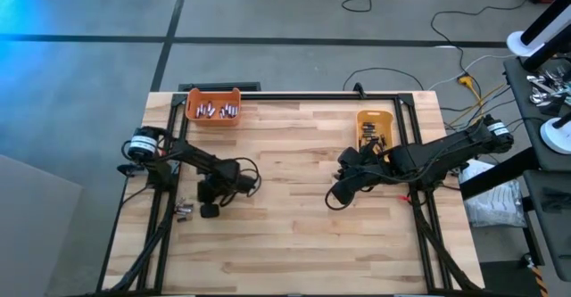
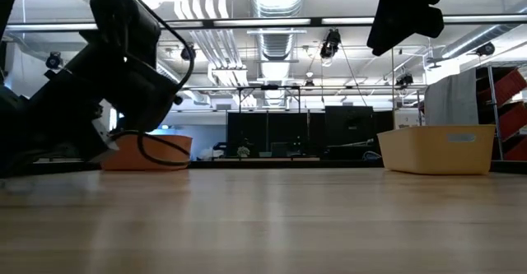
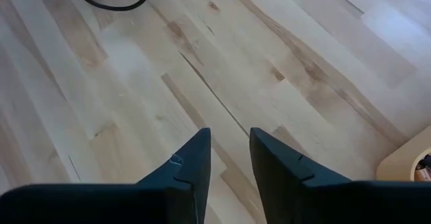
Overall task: Sort batteries
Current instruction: Put the silver battery into the orange bin
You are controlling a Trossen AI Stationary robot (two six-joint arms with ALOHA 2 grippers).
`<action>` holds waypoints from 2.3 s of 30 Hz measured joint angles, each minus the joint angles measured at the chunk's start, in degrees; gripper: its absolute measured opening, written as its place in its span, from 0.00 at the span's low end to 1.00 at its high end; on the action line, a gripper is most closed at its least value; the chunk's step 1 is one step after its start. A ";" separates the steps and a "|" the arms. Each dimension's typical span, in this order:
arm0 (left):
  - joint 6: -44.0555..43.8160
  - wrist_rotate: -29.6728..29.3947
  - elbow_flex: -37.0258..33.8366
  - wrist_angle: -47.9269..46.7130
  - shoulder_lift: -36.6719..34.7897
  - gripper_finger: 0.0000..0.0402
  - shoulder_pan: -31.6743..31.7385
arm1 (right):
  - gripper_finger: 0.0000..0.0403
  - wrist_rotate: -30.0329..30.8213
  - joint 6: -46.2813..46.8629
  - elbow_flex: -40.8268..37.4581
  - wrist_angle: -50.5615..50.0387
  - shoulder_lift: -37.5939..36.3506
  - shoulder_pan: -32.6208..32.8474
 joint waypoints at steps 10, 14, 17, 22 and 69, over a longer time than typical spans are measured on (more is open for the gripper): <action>-5.52 -0.97 -3.07 -2.91 -2.31 0.03 0.30 | 0.25 0.00 0.00 -0.16 -0.06 0.00 0.00; -8.15 0.22 -7.60 -3.32 -3.19 0.10 0.48 | 0.23 0.00 0.08 -0.45 -0.01 0.00 0.00; -10.57 1.02 -10.67 -2.11 -3.43 0.16 0.44 | 0.21 0.02 0.14 -0.65 0.01 0.00 0.00; -12.13 6.93 -14.30 3.84 -4.30 0.25 0.52 | 0.20 0.00 0.89 -0.81 0.04 0.00 0.00; -18.06 9.54 -9.80 0.32 -9.99 0.13 0.42 | 0.24 0.02 -0.92 -1.04 -0.02 0.00 -0.02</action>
